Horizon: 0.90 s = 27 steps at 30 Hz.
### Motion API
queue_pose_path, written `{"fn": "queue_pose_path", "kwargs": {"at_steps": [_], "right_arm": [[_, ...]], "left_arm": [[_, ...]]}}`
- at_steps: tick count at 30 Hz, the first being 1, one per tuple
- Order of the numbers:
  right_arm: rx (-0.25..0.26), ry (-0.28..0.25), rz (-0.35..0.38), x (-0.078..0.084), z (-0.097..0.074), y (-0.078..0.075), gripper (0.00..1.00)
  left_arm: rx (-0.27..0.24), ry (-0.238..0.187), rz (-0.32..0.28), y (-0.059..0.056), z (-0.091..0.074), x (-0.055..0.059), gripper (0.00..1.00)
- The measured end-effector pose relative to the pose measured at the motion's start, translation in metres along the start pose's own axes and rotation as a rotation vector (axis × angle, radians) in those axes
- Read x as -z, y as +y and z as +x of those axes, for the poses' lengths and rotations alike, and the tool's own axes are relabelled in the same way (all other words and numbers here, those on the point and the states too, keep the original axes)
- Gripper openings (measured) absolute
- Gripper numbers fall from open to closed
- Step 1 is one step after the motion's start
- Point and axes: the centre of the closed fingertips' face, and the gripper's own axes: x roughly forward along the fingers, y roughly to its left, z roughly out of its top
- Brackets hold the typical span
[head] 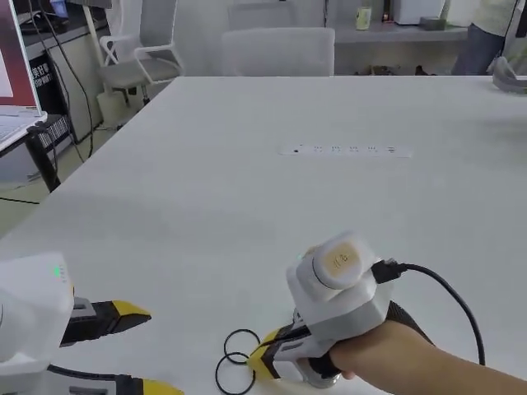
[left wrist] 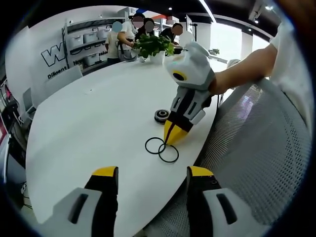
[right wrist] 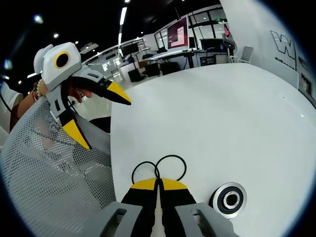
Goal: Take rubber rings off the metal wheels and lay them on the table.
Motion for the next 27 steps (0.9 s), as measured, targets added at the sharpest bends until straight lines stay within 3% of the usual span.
{"fn": "queue_pose_path", "kwargs": {"at_steps": [16, 27], "right_arm": [[0.014, -0.046, -0.004, -0.014, -0.008, -0.003, 0.01], [0.038, -0.107, 0.014, -0.028, -0.025, -0.014, 0.03]], "left_arm": [[0.005, 0.005, -0.005, 0.000, 0.000, 0.001, 0.53], [-0.001, 0.014, -0.007, 0.001, 0.000, 0.003, 0.53]]}}
